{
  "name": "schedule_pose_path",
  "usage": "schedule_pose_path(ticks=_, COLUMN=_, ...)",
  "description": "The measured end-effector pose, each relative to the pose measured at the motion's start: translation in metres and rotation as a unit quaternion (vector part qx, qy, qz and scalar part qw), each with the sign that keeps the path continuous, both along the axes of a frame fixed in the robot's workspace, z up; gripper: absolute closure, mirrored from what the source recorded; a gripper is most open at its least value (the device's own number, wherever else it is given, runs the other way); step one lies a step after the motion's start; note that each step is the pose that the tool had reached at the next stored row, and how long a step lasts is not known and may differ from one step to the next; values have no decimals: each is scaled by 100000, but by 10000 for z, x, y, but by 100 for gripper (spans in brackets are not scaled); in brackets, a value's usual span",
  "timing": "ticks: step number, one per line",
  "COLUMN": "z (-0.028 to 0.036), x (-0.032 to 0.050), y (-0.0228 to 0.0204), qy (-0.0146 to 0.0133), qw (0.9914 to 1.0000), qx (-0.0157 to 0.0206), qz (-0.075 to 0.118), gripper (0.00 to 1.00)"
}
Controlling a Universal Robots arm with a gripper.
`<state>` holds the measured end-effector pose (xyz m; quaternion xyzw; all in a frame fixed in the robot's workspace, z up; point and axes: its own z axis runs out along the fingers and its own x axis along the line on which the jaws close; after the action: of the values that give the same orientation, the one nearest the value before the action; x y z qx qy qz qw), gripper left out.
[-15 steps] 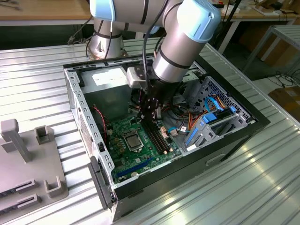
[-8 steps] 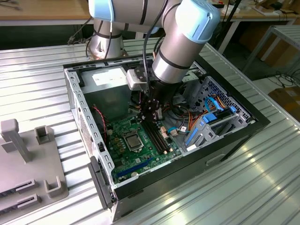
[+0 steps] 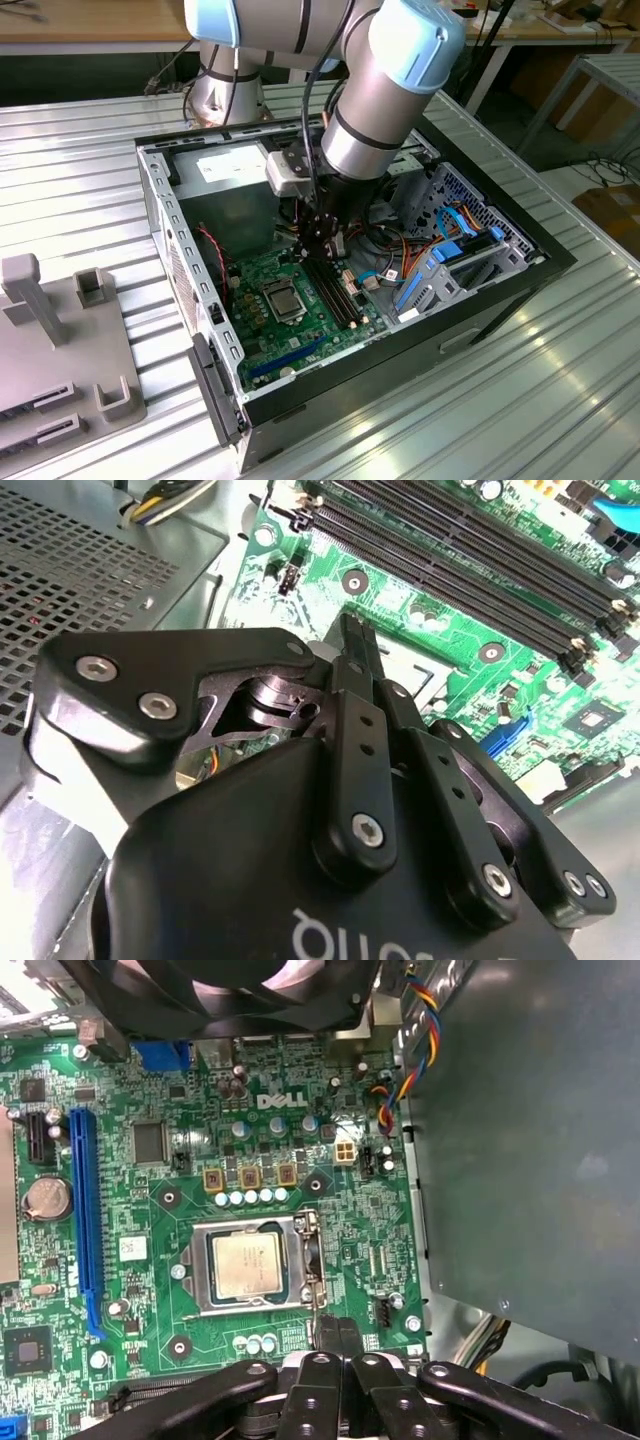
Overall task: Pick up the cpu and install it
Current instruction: 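Install the first cpu locking lever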
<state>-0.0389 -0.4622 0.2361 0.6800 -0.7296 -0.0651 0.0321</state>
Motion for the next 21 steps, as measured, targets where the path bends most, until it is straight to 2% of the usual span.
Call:
schedule_pose_path(ticks=3, z=-1, x=-19, y=-5, qy=-542, qw=99998, qx=12, qz=452, gripper=89)
schedule_pose_path(ticks=4, z=-1, x=-30, y=-8, qy=-859, qw=99994, qx=10, qz=694, gripper=89)
schedule_pose_path(ticks=8, z=-1, x=-71, y=-9, qy=-1425, qw=99983, qx=13, qz=1210, gripper=89)
schedule_pose_path(ticks=11, z=-3, x=-81, y=-11, qy=-1727, qw=99975, qx=13, qz=1405, gripper=89)
schedule_pose_path(ticks=21, z=-3, x=-82, y=-11, qy=-1789, qw=99970, qx=18, qz=1655, gripper=89)
